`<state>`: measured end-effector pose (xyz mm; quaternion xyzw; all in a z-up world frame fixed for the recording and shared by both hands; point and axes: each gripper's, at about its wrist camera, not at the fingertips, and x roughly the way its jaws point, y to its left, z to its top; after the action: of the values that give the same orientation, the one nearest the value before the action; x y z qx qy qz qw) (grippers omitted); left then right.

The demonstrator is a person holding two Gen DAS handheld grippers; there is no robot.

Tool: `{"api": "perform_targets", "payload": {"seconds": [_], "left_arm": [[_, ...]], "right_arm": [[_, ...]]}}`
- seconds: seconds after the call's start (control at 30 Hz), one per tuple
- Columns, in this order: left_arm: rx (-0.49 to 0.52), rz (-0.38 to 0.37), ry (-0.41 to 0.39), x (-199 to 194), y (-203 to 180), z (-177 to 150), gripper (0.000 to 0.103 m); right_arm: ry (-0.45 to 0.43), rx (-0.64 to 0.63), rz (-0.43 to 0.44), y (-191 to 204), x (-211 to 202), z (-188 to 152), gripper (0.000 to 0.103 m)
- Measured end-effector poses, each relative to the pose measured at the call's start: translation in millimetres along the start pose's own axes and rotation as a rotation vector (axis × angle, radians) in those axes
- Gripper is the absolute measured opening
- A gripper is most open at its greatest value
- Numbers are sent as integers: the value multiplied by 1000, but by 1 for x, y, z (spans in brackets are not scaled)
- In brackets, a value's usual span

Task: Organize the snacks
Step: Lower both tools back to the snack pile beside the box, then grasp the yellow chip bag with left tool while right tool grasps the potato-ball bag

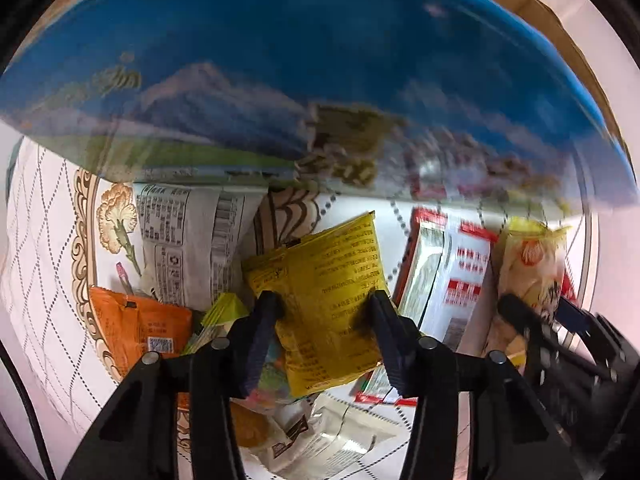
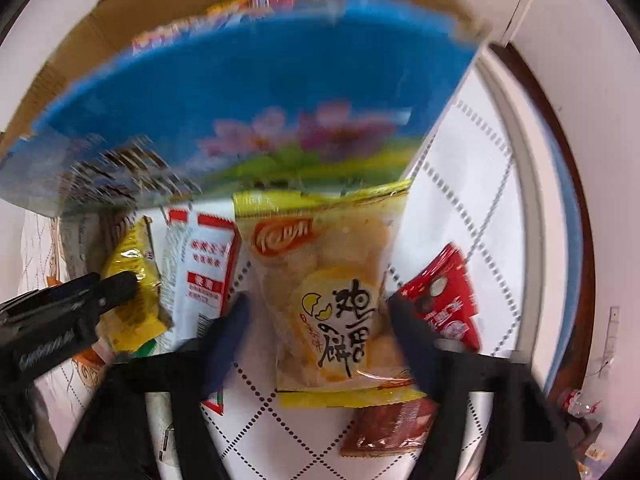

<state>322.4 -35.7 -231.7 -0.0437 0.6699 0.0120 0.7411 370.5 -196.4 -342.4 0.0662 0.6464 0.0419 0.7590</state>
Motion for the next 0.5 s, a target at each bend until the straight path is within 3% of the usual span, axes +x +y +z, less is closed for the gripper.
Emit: {"api": "perform_targets", "payload": {"seconds": [0.23,0.37,0.5], "left_arm": [[133,4,32,-7,-10,-62,43],[114,-49,64,-5,-4,-85,46],[10,-121,130,18,9,-88,49]], "right_arm": [[81,30,79,-11,-2,-43,53],[141,28,124,-11,-1,-73,53],[141,33,132,-13,2,-86,54]]}}
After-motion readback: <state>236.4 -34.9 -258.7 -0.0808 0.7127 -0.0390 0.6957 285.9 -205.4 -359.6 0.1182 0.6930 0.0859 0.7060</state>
